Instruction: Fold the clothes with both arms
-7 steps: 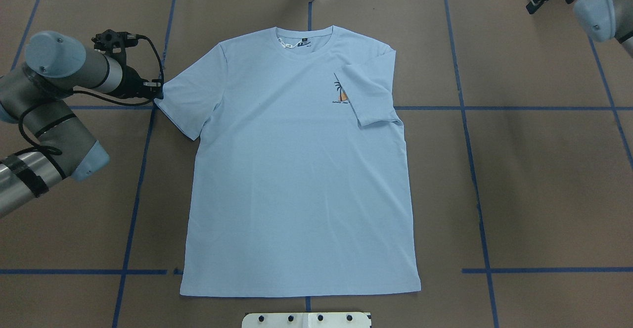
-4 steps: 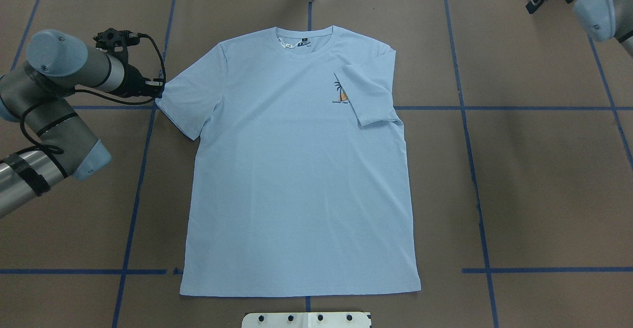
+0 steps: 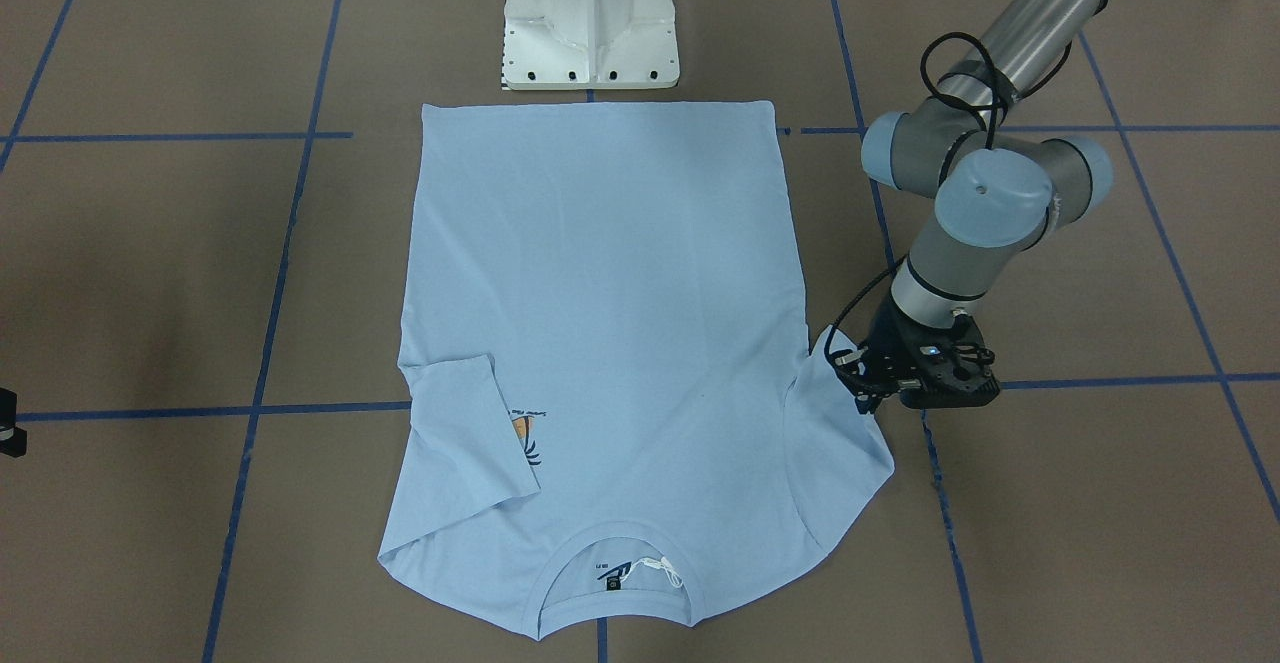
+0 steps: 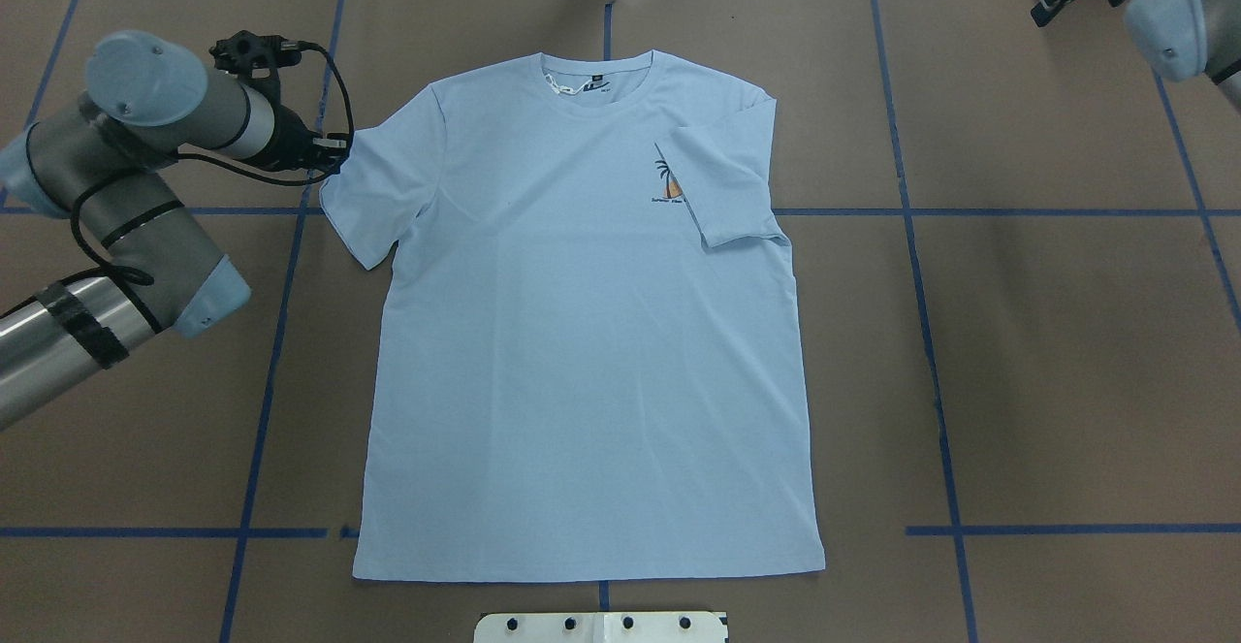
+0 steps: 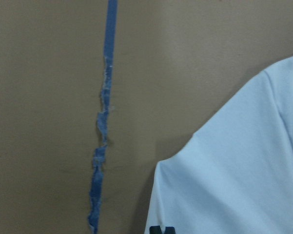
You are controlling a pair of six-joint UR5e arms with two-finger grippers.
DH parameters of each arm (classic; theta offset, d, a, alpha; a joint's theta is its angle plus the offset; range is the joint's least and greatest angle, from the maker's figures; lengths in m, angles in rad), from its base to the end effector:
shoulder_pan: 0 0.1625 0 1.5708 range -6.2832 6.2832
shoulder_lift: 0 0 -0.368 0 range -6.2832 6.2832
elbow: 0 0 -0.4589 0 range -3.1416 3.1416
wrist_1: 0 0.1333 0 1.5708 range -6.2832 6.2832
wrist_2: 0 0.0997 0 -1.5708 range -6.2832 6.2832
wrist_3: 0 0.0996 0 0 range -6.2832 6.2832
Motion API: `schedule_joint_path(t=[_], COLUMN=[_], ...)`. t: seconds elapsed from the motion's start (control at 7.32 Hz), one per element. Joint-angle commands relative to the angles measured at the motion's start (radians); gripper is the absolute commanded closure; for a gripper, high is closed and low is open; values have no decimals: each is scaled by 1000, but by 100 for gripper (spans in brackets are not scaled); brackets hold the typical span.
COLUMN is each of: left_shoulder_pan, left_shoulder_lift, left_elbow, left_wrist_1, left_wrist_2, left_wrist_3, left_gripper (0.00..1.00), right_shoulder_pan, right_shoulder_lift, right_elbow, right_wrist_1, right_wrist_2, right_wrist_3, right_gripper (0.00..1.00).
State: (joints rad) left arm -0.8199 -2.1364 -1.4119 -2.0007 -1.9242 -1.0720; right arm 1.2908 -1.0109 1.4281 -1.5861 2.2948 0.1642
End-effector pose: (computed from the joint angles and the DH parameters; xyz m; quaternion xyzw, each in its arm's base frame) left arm 0.4428 -0.6193 0.2802 0.1180 0.4145 -0.0733 0.8994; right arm -0.1387 -0.7259 0.3180 0.1056 -0.3796 -0.1236 0.9107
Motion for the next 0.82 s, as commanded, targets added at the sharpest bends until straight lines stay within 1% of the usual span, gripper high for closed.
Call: schedule_joint_path(t=[0.0,0.14,0.41,0.55,0.68], left_shoulder_pan=[71,89,93,93,93], left_shoulder_lift=[-104,-149,-219,-238,-247], left_elbow=[-13,28,144,180,192], left_wrist_1=[124,134,134,131,125], left_wrist_2=[16,22,42,42,42], left_wrist_3=[-103,-115,-117,-118,-132], left_gripper=[100,100,100,100,100], right_shoulder_pan=[1,1,1,1,1], right_shoulder_lift=[0,0,0,-2,-2], right_elbow=[-1,-1,0,8,8], right_wrist_1=[2,2,2,0,0], right_wrist_2=[0,0,2,0,0], right_wrist_3=[0,0,1,2,2], right_gripper=[0,0,0,0,0])
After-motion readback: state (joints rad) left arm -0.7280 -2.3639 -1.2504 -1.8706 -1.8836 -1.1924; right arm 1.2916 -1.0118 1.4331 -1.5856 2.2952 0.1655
